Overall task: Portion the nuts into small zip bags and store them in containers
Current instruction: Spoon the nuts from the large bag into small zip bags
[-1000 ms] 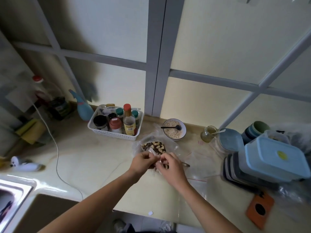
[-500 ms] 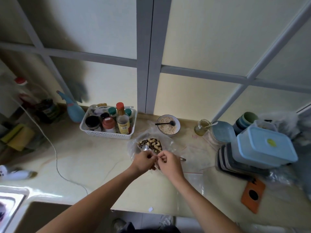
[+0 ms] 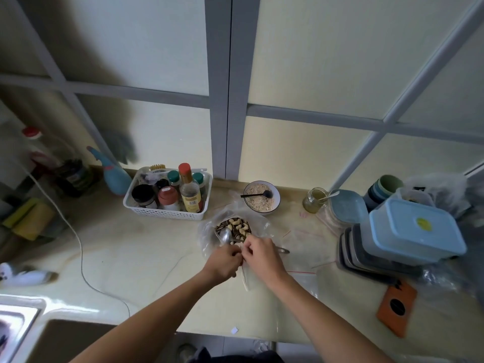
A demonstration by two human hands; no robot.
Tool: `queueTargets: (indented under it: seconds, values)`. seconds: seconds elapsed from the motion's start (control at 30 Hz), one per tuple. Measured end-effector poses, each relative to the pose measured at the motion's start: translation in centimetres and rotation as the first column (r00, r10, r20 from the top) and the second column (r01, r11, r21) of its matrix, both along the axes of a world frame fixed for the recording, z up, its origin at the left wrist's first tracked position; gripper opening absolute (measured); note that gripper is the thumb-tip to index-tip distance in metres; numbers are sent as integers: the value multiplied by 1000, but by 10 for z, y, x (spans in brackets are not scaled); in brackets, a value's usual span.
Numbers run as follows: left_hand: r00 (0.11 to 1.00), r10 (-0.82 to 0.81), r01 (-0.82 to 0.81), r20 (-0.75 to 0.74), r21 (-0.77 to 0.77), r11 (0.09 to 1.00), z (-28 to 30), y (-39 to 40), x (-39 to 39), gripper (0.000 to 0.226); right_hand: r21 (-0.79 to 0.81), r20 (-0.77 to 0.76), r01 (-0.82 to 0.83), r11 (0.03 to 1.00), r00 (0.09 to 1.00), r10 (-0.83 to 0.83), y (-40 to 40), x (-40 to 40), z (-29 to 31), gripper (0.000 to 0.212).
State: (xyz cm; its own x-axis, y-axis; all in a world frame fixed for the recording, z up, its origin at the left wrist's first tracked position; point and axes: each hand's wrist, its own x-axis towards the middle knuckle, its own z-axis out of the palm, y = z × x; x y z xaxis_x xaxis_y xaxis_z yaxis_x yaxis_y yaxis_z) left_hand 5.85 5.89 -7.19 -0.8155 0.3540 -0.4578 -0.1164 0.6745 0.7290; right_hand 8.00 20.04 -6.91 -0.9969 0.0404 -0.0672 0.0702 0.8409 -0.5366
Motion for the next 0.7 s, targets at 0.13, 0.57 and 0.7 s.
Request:
queueTargets:
  seconds: [0.13, 0.57, 0.7]
  values:
    - [988, 92, -101, -124, -71, 992, 1, 1, -3, 28, 108, -45, 38, 993, 998, -33, -1, -3, 7, 8]
    - [972, -5, -32, -235, -155, 987, -8, 10, -7, 40, -241, 392, -61, 969, 907, 155, 19, -12, -11, 19]
    - [985, 133, -142, -111, -77, 987, -13, 17, -11, 27, -338, 375, -39, 940, 911, 173, 24, -11, -16, 13]
